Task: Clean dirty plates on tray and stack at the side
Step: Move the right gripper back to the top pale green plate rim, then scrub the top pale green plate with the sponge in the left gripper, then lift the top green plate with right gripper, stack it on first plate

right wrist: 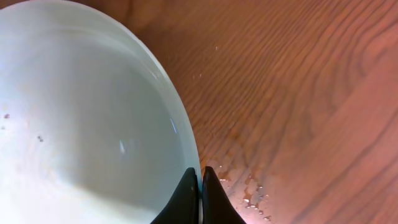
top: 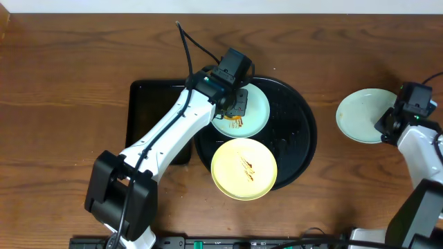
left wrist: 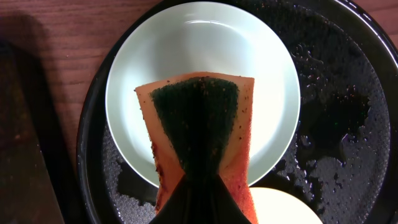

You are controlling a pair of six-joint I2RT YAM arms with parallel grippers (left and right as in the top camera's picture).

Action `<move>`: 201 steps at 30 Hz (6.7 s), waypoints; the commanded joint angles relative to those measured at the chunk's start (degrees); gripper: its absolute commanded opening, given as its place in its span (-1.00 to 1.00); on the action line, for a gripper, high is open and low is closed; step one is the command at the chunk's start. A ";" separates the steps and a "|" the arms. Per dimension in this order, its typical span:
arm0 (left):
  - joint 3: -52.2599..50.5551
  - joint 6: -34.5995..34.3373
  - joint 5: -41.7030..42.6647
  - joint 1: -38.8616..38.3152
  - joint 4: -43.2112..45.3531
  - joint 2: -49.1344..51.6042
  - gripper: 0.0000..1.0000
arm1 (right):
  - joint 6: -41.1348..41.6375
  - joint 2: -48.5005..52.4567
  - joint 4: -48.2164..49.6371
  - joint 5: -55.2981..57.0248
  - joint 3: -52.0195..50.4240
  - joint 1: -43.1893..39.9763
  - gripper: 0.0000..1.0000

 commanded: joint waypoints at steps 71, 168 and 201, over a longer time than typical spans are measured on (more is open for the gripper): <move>-0.35 0.52 9.81 -4.24 5.99 11.87 -0.84 | 10.03 16.11 18.14 -39.36 0.72 36.35 -0.97; -6.47 -1.88 -1.95 7.04 -1.31 -7.76 -0.78 | -35.21 -14.14 5.25 17.70 0.79 43.01 -0.98; -6.47 -1.88 -1.95 7.04 -1.31 -7.76 -0.78 | -18.47 -14.10 4.66 26.45 0.79 42.47 -0.98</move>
